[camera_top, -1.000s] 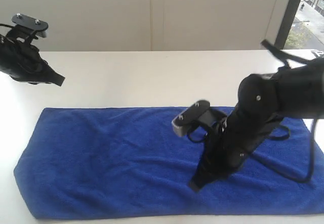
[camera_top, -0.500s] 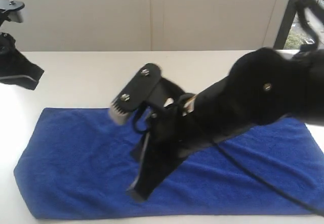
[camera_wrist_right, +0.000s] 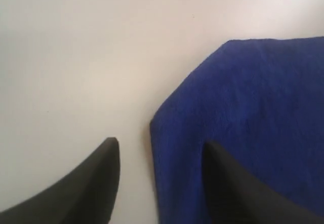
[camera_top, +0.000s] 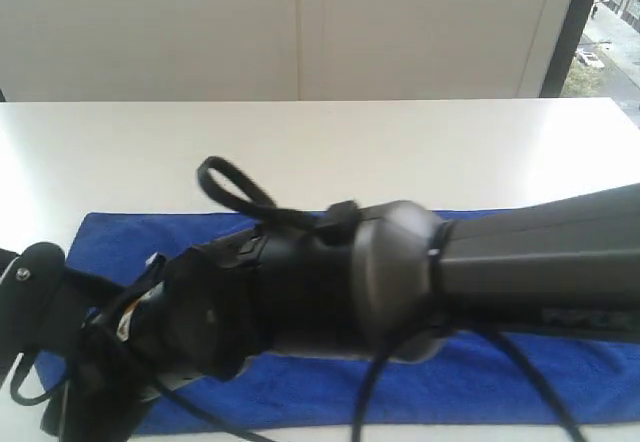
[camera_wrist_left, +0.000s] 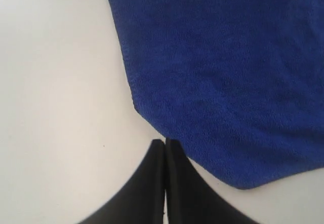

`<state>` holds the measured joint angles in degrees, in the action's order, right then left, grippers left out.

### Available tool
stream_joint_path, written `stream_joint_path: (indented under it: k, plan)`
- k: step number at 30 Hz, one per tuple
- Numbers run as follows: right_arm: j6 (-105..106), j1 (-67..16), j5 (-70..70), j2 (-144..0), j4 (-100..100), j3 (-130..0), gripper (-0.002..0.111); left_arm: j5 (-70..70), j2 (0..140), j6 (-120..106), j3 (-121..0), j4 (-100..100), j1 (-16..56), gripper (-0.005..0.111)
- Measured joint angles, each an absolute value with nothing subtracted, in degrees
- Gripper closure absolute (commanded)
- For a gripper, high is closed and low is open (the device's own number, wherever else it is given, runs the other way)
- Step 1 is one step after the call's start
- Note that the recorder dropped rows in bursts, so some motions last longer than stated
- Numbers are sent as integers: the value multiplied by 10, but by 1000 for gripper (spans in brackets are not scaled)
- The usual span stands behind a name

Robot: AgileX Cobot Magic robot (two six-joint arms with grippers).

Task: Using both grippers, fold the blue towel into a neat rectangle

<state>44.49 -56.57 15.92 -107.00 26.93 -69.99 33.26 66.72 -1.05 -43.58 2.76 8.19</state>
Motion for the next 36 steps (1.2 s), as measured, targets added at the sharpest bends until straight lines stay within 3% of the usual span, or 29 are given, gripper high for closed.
stream_joint_path:
  k: [17, 36]
  plan:
    - [429, -596, 154, -1250, 269, -833, 65, 300, 637, -5, -391, 19, 82, 107]
    - [311, -561, 146, -1266, 189, -845, 67, 291, 637, -5, -391, 19, 82, 107]
